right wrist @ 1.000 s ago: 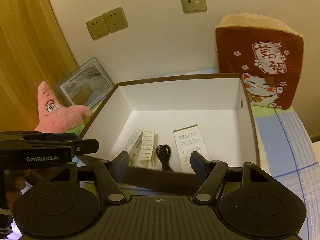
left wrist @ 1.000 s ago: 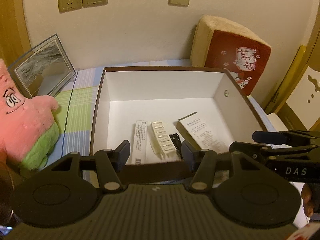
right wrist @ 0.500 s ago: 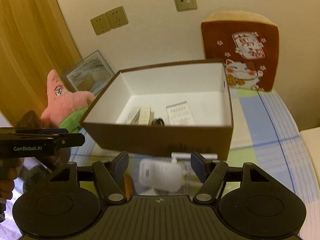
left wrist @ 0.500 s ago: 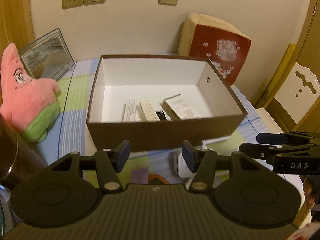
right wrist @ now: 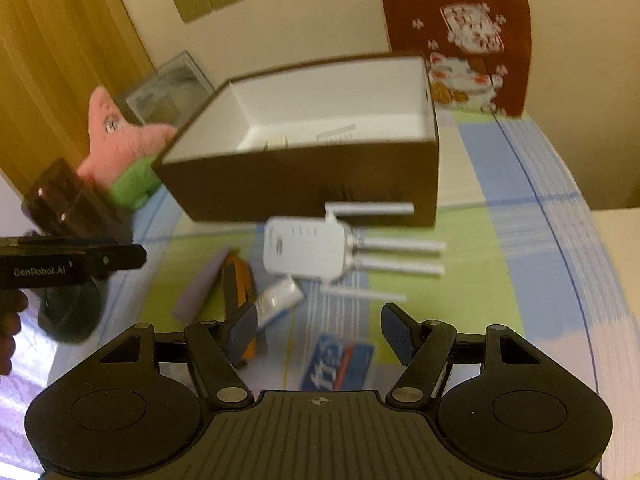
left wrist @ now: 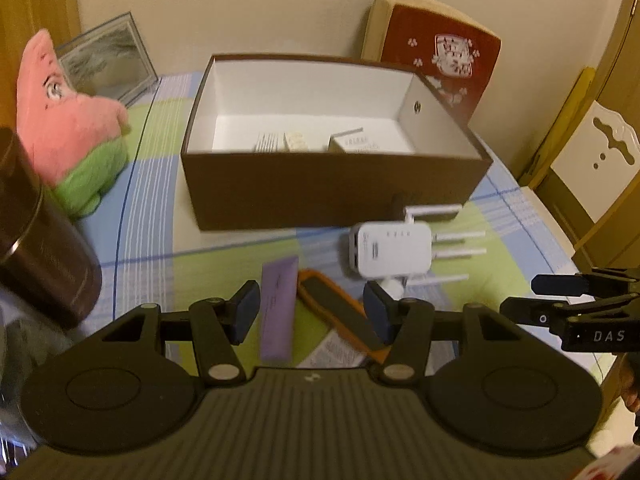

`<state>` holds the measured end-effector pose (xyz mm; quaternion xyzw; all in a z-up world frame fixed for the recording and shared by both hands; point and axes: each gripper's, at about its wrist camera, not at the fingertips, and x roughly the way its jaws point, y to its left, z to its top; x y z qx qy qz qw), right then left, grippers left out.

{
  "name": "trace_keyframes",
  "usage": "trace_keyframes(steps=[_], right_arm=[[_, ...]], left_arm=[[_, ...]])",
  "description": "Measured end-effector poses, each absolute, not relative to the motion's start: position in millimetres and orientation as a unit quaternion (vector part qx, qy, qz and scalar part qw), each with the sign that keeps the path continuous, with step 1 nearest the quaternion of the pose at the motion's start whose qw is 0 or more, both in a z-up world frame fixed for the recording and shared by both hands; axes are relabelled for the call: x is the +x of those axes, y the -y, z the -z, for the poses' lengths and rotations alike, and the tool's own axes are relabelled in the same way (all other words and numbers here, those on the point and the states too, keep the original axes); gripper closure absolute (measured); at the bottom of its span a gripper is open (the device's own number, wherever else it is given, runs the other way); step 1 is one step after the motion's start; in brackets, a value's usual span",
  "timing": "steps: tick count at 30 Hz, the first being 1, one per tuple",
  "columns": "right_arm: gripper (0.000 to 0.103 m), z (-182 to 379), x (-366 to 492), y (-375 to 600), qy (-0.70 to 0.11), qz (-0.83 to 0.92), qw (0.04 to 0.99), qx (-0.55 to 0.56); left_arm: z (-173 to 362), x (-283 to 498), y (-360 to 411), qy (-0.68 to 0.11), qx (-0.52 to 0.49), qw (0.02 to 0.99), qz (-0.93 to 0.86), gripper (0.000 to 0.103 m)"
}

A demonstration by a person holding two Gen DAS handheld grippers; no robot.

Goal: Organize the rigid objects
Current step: 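Withdraw both open tools from the brown box back over the table, then move the left tool to the orange-handled tool while the right tool approaches the blue floss box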

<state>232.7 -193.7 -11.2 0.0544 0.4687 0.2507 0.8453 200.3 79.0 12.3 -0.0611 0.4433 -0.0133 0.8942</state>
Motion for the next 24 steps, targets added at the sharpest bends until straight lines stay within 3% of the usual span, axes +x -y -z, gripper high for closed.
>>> trace_keyframes(steps=[24], right_arm=[[0.037, 63.5, 221.9, 183.5, -0.534, -0.229, 0.813, 0.033]], left_arm=[[28.8, 177.5, -67.5, -0.502, -0.071, 0.861, 0.022, 0.05]])
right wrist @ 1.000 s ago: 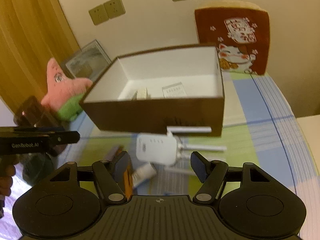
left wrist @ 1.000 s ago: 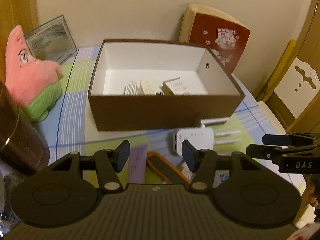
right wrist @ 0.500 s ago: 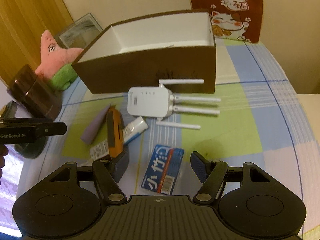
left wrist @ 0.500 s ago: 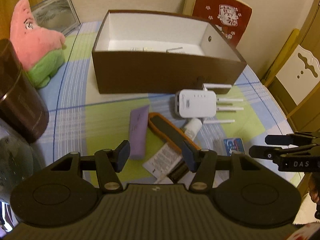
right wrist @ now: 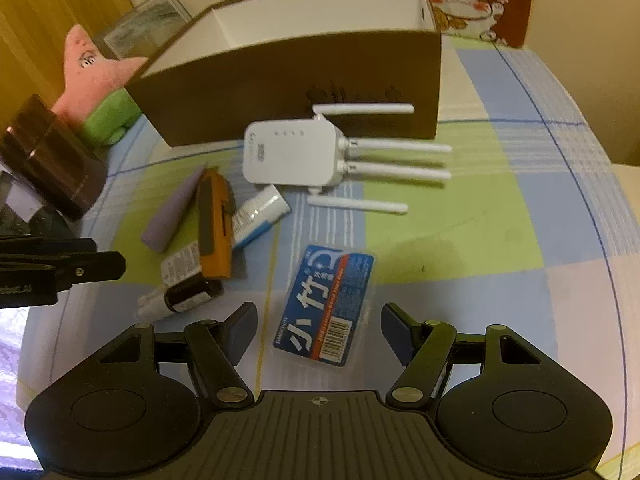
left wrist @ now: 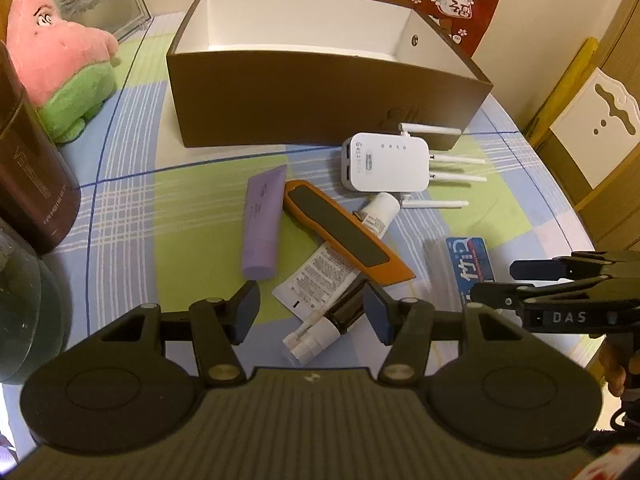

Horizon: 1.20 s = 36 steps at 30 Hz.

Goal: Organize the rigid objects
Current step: 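Move the left tool to the orange-handled tool while the right tool approaches the blue floss box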

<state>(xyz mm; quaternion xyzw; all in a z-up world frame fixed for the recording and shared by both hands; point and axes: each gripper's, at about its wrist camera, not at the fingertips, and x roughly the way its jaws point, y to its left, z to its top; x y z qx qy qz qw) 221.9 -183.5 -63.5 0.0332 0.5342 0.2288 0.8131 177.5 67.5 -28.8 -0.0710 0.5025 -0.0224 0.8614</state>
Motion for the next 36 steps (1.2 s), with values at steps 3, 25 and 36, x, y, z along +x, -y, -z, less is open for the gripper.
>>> trace_keyframes(steps=[3, 25, 36], right_arm=[[0.037, 68.2, 224.8, 182.5, -0.537, -0.222, 0.813, 0.034], [0.044, 91.8, 240.3, 168.6, -0.535, -0.216, 0.817, 0.015], [0.047, 93.8, 252.1, 182.9, -0.525, -0.21, 0.825, 0.007]], left_arm=[[32.6, 178.6, -66.0, -0.506, -0.072, 0.859, 0.023, 0.05], [54.2, 210.0, -48.4, -0.522, -0.109, 0.845, 0.047, 0.05], [71.8, 238.7, -40.6, -0.543, -0.126, 0.829, 0.038, 0.05]])
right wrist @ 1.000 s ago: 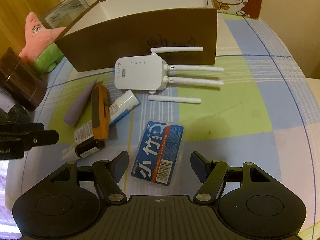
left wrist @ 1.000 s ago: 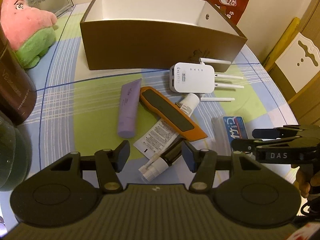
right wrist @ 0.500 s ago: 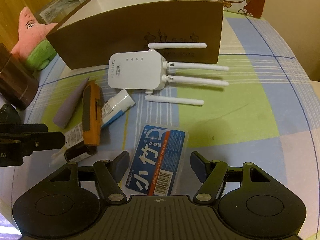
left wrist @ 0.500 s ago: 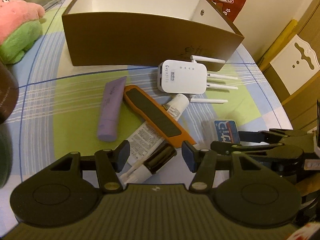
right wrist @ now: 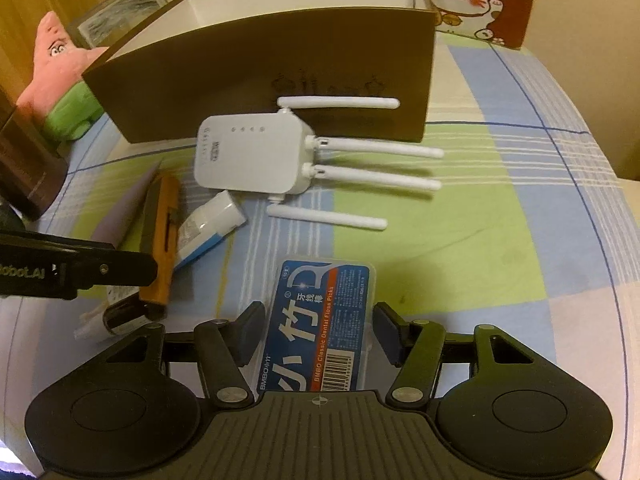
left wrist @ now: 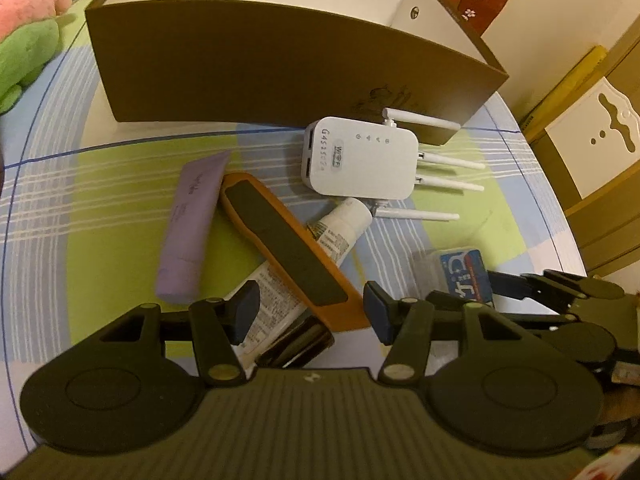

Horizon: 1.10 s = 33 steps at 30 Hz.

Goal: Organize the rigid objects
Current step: 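Move the left tool to the orange-handled tool while the right tool approaches the blue floss box, then close the left tool on the orange-handled tool while the right tool grips the blue floss box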

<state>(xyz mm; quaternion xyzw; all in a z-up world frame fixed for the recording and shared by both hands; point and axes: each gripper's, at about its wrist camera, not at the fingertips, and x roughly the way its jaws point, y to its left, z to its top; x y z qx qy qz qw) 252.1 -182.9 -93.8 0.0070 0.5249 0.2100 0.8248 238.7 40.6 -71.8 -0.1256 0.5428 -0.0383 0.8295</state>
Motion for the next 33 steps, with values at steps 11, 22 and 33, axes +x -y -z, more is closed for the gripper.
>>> trace_keyframes(steps=[11, 22, 33], right_arm=[[0.047, 95.1, 259.3, 199.3, -0.522, -0.201, 0.829, 0.017], [0.048, 99.3, 258.7, 201.4, -0.523, -0.204, 0.828, 0.003], [0.048, 98.9, 259.4, 203.1, -0.523, -0.199, 0.829, 0.014]], left_arm=[[87.7, 260.1, -43.7, -0.567, -0.155, 0.808, 0.037, 0.063], [85.1, 248.5, -68.7, -0.575, -0.123, 0.808, 0.038, 0.08], [88.7, 268.2, -57.1, -0.558, -0.074, 0.823, 0.072, 0.069]])
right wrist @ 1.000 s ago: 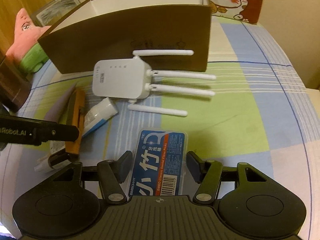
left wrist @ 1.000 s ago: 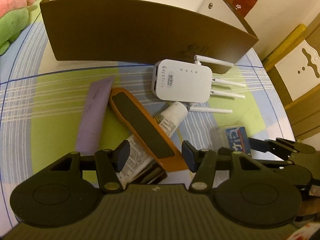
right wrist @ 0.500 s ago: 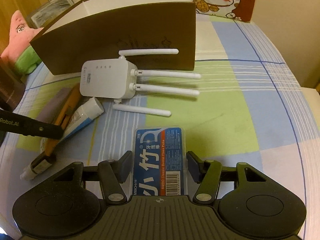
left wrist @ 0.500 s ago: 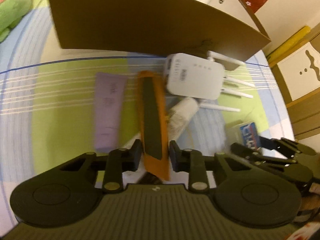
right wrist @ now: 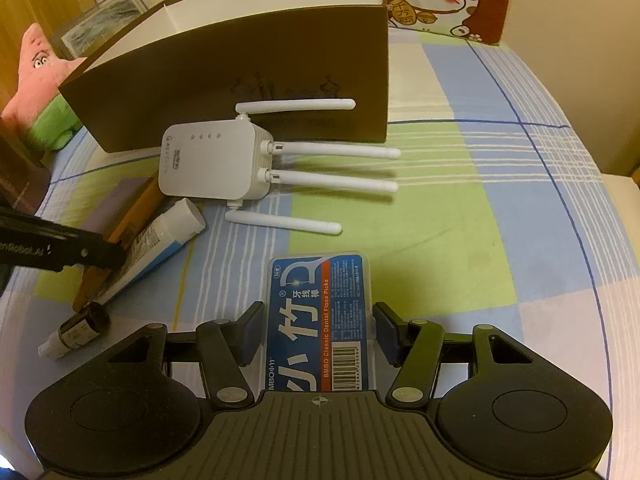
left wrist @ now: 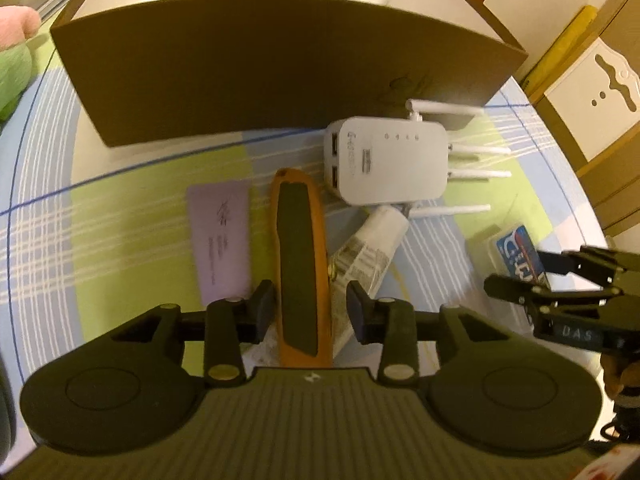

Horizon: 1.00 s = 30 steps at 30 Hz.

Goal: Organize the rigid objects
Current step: 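Close the left tool on the orange-handled tool while the right tool grips the blue floss box, then carry the orange-handled tool with the left tool and floss box with the right tool into the brown box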

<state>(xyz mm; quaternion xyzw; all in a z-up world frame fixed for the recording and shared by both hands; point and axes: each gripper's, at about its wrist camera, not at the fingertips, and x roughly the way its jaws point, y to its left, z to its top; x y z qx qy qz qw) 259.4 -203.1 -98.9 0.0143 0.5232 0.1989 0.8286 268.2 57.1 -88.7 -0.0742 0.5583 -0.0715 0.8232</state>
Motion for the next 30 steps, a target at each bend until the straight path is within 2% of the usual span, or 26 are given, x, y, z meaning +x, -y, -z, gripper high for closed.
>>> trace_keyframes(steps=[12, 14, 18, 30], right_arm=[[0.048, 98.7, 260.8, 200.9, -0.522, -0.197, 0.83, 0.012], [0.048, 99.0, 261.3, 200.3, -0.522, -0.196, 0.83, 0.01], [0.048, 99.2, 261.8, 198.2, -0.52, -0.195, 0.832, 0.004], [0.049, 99.2, 260.5, 195.2, -0.514, -0.197, 0.835, -0.017]], left_arm=[[99.6, 286.7, -60.0, -0.556, -0.08, 0.821, 0.098, 0.068], [99.7, 285.7, -59.1, -0.553, -0.076, 0.823, 0.103, 0.072], [99.8, 283.4, -61.0, -0.55, -0.083, 0.825, 0.101, 0.072], [96.5, 271.0, -57.7, -0.547, -0.045, 0.833, 0.065, 0.073]])
